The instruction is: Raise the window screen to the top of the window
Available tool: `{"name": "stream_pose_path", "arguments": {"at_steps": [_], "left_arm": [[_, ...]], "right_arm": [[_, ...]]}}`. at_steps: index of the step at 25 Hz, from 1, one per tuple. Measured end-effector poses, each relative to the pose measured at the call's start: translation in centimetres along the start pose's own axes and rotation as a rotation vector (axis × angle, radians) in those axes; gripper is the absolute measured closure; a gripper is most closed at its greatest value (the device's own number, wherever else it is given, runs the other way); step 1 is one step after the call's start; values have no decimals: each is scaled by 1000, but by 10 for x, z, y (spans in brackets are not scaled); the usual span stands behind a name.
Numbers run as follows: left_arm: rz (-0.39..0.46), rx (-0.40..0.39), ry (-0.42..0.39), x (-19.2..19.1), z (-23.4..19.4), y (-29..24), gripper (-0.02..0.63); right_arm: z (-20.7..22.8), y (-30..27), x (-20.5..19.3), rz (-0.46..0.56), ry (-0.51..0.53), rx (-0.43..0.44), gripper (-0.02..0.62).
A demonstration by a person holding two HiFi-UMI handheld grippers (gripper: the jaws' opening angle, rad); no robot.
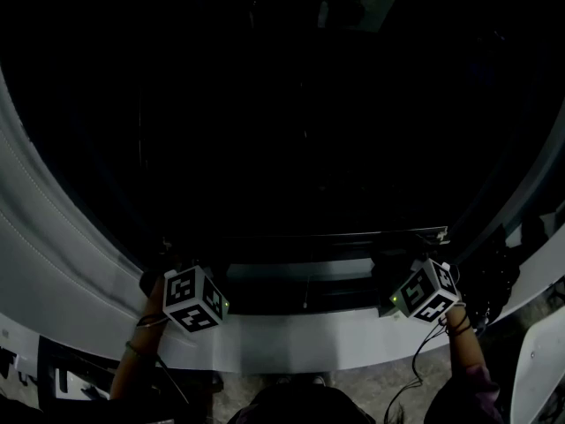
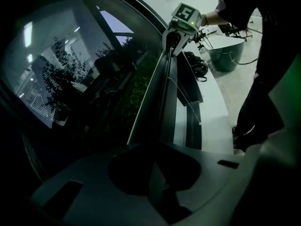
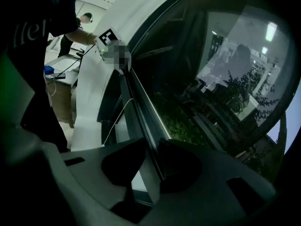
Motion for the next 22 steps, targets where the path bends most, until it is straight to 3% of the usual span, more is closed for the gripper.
{"name": "stream_pose_path", "arguments": {"at_steps": [4, 7, 9, 12, 17, 22], "left_arm": [[-28, -12, -49, 2, 1, -3, 563], [-72, -30, -107, 5, 2, -5, 566], [-83, -51, -101, 6, 0, -4, 566], [-63, -80, -64, 5, -2, -3, 568], [-66, -43, -94, 5, 0, -3, 577], [-189, -45, -139, 11, 1, -9, 577]], "right_arm": [[4, -2, -10, -30, 33, 67, 503], [3, -7, -10, -93, 142, 118, 505], [5, -9, -6, -103, 173, 139, 548], [6, -11, -4, -127, 174, 170, 557], [-4, -18, 9, -257, 421, 130, 563], [3, -25, 15, -375, 341, 258, 568]]}}
Point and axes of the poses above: the fingertips, and each gripper's own axes: y backward along the fingers, z to its right, x out of its top, the point moved 7 cm from there along y, backward along the fingers, and after that the axes turned 11 degrees about y, right-handed, at the moved point
